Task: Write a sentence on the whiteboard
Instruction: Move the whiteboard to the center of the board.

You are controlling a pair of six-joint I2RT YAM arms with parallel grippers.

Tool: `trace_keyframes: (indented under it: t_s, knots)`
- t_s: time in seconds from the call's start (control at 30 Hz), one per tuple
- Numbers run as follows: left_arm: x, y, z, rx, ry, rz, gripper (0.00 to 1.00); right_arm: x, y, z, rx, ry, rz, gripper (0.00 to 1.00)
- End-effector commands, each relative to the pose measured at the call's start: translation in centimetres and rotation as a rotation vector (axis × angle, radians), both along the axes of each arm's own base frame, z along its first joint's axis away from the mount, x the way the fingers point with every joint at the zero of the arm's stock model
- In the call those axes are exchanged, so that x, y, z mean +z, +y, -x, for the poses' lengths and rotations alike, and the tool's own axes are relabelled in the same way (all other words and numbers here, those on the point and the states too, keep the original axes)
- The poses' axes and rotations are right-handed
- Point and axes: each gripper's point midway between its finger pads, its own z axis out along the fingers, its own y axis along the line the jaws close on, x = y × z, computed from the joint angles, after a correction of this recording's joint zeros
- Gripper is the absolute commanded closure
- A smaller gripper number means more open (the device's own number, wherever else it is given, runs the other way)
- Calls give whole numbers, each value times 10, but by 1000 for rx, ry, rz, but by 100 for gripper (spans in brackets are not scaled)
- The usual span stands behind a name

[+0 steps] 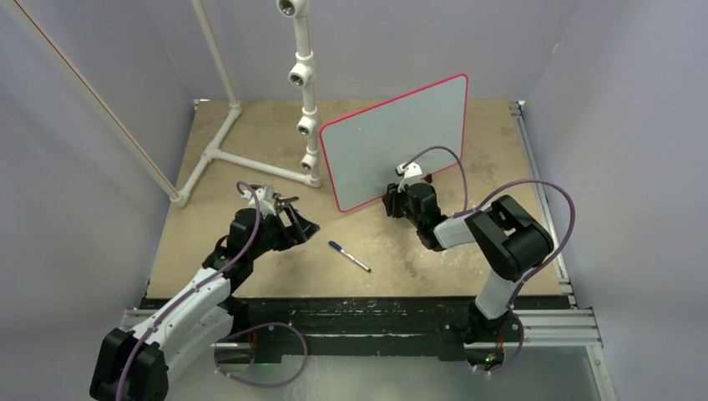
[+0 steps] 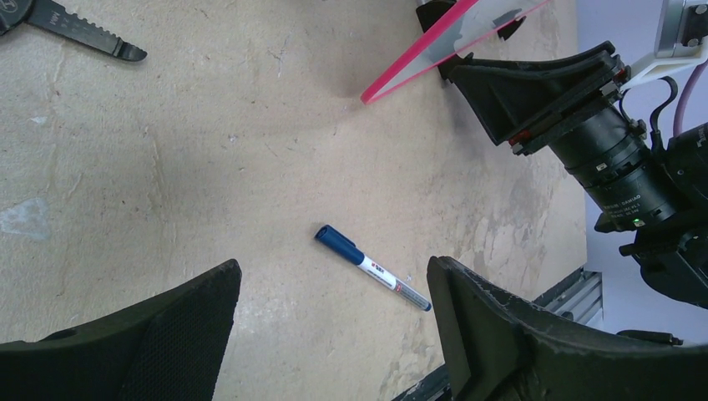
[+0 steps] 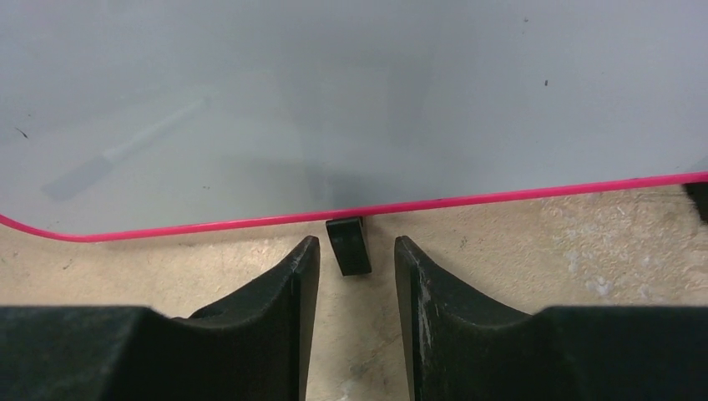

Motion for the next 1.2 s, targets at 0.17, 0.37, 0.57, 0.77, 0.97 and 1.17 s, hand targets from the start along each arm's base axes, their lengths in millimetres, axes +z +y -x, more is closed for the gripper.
trace_keyframes:
  t_s: [0.17,0.37,0.57,0.77,0.97,1.17]
  knots:
    - [19,-5,-2,-18,-41,21,18,22,4,-28,-9,-113,32,63]
    - [20,-4,-2,-19,-43,20,18,24,9,-32,15,-122,43,65]
    - [22,-5,-2,-24,-49,22,18,17,15,-29,38,-107,58,66]
    - [25,-6,-2,-28,-56,25,18,11,19,-23,47,-92,70,67]
    - [19,-4,3,-31,-26,10,18,9,19,-24,41,-93,80,66]
    - [20,-2,3,-26,-28,-2,18,10,20,-29,40,-108,96,80]
